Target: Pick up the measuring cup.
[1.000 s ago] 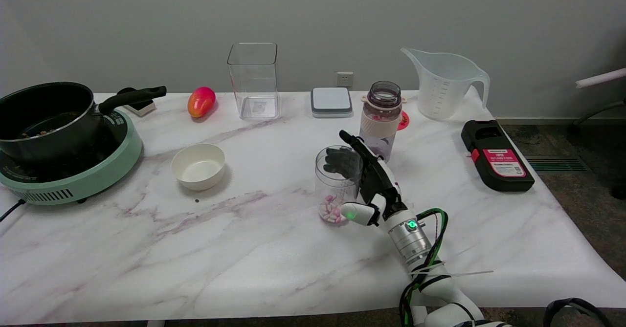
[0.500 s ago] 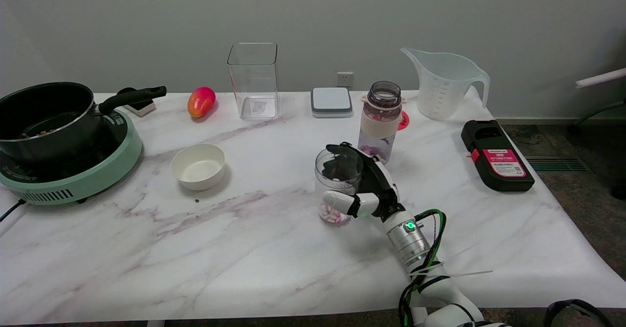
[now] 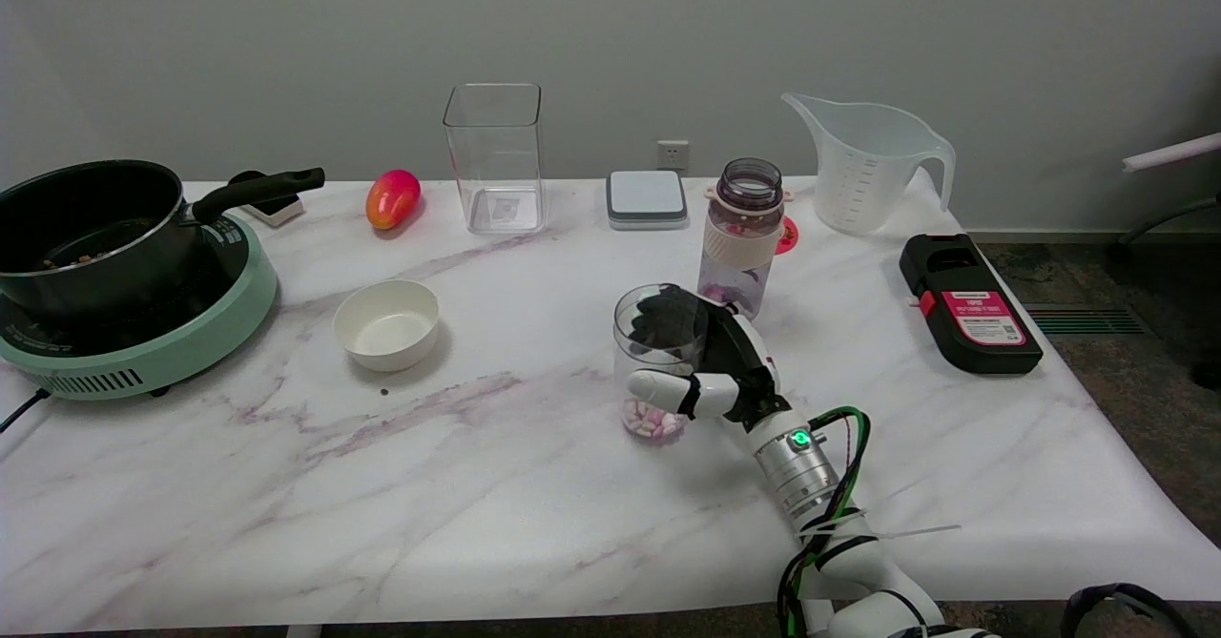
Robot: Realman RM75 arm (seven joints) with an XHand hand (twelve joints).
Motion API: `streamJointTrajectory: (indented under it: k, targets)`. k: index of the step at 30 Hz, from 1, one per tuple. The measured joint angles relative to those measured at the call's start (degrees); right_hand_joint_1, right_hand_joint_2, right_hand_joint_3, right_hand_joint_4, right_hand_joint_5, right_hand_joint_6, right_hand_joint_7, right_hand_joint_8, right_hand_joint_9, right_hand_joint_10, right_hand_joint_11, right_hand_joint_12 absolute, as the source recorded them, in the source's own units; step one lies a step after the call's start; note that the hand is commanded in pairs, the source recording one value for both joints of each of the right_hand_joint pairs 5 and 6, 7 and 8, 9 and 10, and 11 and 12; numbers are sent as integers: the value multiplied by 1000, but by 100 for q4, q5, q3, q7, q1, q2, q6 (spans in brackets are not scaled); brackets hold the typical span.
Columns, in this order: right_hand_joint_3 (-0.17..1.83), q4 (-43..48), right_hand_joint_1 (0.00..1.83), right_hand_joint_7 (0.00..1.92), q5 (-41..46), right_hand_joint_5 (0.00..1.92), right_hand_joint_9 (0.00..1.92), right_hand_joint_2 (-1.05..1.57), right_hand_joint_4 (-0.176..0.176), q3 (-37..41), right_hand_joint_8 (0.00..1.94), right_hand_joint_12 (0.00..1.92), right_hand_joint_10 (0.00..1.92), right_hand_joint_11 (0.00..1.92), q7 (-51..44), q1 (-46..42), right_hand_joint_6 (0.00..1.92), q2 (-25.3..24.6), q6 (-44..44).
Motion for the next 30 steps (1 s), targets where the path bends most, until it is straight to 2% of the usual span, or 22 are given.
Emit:
streamJointTrajectory:
  k: [13, 30]
  targets:
    - [421, 28, 1235, 1565, 6, 1525, 1427, 1092, 0, 21, 1565, 1209, 1427, 1209, 10, 0, 1525, 42, 61]
    - [313, 87, 1173, 1649, 111, 1655, 1505, 1370, 0, 201, 1649, 1278, 1505, 1278, -116, -98, 1655, 147, 653]
